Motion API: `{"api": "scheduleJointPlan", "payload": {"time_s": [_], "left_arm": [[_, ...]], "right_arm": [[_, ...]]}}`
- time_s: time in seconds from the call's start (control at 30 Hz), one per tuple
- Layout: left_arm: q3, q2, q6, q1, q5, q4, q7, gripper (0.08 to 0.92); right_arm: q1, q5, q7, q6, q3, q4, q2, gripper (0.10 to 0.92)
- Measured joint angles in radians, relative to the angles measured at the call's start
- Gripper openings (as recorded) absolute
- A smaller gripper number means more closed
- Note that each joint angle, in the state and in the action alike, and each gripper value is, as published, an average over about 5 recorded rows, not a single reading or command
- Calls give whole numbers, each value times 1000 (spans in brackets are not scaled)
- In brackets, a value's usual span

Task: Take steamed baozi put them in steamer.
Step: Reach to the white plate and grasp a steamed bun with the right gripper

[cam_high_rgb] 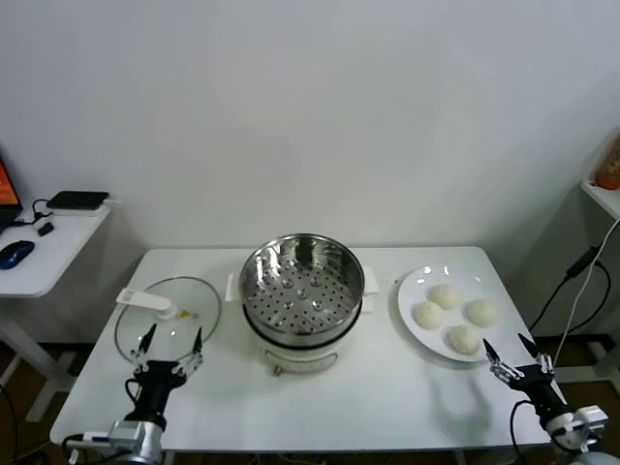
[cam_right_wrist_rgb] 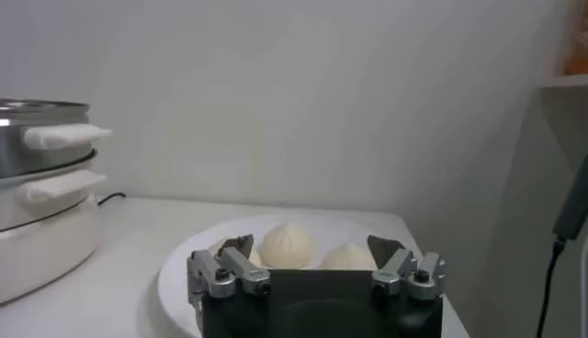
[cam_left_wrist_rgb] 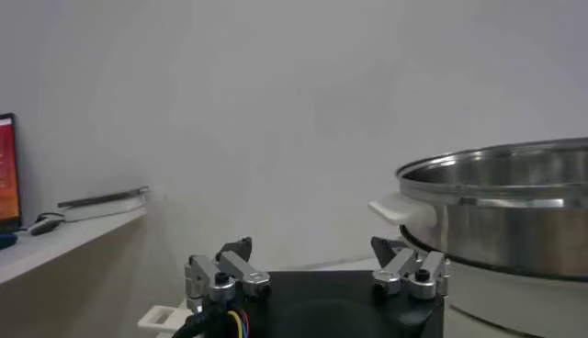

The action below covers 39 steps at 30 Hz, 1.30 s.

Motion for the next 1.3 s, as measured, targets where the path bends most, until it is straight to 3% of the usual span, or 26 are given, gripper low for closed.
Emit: {"api": "scheduleJointPlan", "payload": {"time_s": [0.3,0.6,0.97,1.3], "left_arm": [[3,-13,6,0,4,-8,3,823],[19,-23,1,-7,14,-15,11,823],[44,-47,0,-9,30,-17,5,823],[38,-40,9,-22,25,-13,1,823]], "right_arm": [[122,-109,-47,-126,-38,42,-105,823],[346,-215,-194,-246,-184,12,-282,823],[839,-333,-517,-295,-602,-164,-395,823],[1323,-447,-753,-201,-1085,-407,-359,823]]}}
